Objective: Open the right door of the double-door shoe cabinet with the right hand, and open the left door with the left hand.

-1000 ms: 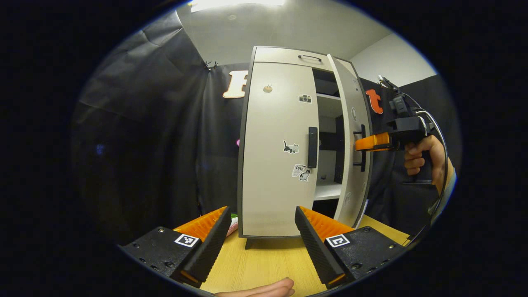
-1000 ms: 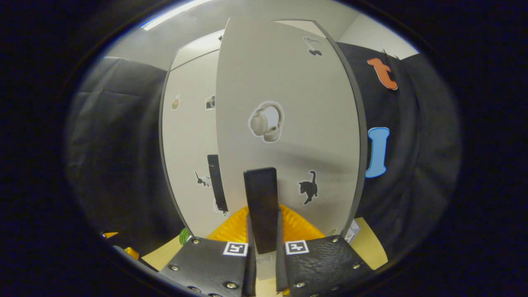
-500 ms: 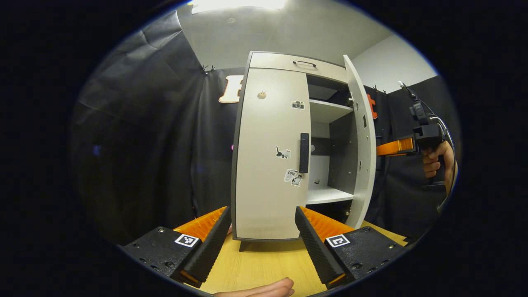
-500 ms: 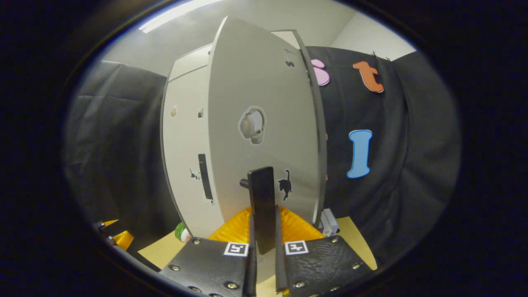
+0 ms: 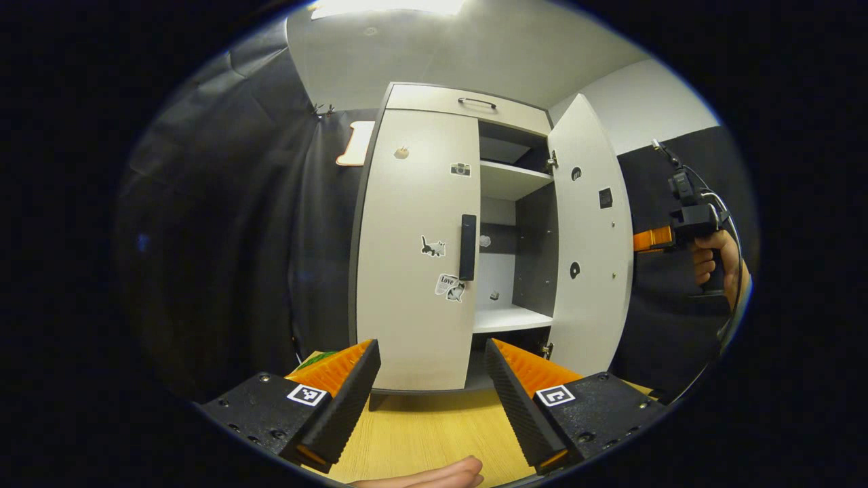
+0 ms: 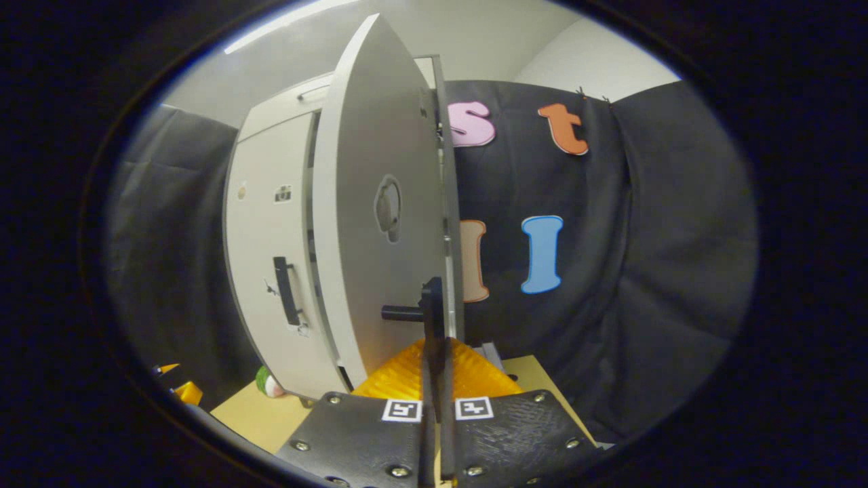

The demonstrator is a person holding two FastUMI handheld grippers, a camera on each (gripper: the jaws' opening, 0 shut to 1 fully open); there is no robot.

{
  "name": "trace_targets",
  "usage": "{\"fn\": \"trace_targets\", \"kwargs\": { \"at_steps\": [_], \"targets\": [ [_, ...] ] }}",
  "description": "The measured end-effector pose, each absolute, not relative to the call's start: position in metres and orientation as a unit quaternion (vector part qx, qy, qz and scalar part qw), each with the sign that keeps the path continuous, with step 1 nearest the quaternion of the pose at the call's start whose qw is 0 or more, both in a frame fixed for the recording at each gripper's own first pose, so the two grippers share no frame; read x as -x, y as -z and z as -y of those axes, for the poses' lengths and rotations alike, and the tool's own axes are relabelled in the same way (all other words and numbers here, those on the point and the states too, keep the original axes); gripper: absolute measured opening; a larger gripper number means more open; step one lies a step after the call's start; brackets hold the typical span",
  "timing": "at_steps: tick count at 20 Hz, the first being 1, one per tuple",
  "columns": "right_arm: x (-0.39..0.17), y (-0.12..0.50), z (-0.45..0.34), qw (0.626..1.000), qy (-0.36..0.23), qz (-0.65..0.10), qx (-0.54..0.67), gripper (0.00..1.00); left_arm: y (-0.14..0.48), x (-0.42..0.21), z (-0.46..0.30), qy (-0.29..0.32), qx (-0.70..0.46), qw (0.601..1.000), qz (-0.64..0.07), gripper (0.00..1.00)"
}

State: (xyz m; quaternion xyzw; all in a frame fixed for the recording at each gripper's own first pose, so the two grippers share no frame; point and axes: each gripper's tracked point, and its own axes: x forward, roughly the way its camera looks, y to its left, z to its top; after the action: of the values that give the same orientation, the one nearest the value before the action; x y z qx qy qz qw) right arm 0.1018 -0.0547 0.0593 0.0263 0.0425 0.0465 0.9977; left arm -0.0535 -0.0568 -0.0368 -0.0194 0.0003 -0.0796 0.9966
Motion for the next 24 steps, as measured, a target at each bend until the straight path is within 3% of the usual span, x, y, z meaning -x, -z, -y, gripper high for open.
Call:
{"fn": "trace_targets", "kwargs": {
  "at_steps": [2,8,18,22,23,24],
  "targets": [
    [-0.107,-0.058,0.084,0.998,-0.030,-0.040,-0.032,0.01,0.040,0.050,0.060,0.082,0.019,0.996,-0.005,0.96],
    [-0.103,-0.053,0.086,0.989,-0.092,-0.056,-0.102,0.03,0.044,0.036,0.056,0.072,0.009,0.997,-0.017,0.96],
    [-0.095,-0.044,0.088,0.993,-0.072,-0.055,-0.076,0.04,0.029,-0.009,0.060,0.065,0.004,0.998,-0.025,0.96],
    [-0.077,-0.039,0.092,0.993,-0.067,-0.054,-0.078,0.19,0.023,-0.039,0.072,0.073,0.009,0.997,-0.035,0.96],
    [-0.070,-0.039,0.098,0.994,-0.060,-0.053,-0.076,0.14,0.022,-0.049,0.072,0.070,0.008,0.997,-0.035,0.94],
    [-0.066,-0.040,0.099,0.994,-0.060,-0.046,-0.074,0.34,0.020,-0.059,0.074,0.068,0.010,0.997,-0.034,0.96]
  ]
}}
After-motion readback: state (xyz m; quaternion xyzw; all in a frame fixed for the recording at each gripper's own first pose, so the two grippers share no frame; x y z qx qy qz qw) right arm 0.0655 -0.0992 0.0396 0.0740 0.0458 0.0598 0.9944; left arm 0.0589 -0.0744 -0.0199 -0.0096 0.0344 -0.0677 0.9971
